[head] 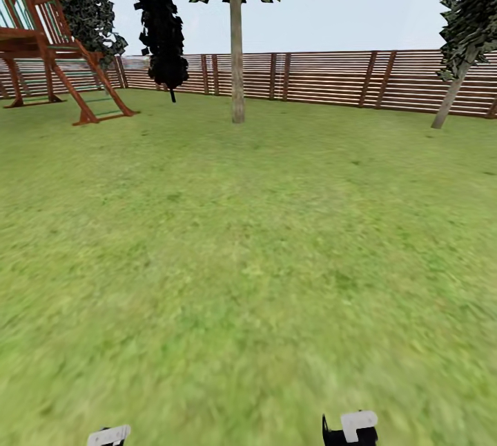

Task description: In the garden, pick up the pesticide atomizer on the floor and spray pesticide onto both trees until each tree trunk is fully covered.

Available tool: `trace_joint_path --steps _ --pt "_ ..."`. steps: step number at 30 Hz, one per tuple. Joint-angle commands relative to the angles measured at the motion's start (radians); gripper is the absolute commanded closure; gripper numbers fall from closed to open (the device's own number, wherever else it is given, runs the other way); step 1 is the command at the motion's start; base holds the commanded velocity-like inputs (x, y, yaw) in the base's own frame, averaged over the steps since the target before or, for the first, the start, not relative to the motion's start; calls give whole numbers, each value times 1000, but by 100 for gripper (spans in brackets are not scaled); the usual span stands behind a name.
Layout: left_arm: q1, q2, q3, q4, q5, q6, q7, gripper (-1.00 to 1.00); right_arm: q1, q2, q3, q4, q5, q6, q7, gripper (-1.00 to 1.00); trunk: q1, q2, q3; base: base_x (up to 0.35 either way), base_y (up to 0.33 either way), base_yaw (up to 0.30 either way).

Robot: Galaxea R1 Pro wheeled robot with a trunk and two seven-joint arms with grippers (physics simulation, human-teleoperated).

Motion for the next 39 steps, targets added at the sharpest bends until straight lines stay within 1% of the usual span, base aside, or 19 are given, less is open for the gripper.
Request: trace_joint_path --steps 1,39 --pt "-1 0 -7 1 11 -3 -4 100 -1 0 7 1 5 1 -10 -100 0 0 -1 338 0 0" --pt "-1 0 -7 1 11 -3 -4 100 -1 0 7 1 5 1 -10 -100 0 0 -1 338 0 0"
